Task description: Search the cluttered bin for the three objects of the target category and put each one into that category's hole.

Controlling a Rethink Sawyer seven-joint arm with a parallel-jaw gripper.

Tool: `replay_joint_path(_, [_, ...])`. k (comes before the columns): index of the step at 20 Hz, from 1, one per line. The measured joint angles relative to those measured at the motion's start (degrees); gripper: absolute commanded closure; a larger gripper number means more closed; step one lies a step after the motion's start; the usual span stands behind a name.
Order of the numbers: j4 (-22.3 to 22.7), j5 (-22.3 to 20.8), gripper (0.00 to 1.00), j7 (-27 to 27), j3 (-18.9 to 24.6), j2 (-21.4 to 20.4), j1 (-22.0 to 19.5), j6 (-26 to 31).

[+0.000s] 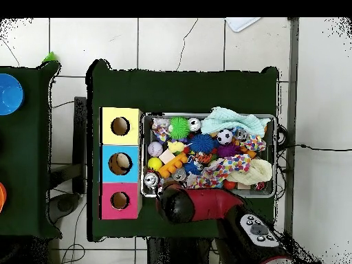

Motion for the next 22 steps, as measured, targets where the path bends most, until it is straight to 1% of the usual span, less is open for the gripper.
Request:
replay_joint_path(14, [-0.15, -2.93, 0.00, 0.00, 0.33, 0.19, -2.30, -0.01])
replay_joint_path(22, [-0.56, -3.44, 0.00, 0.00, 1.03, 1.96, -2.85, 0.02])
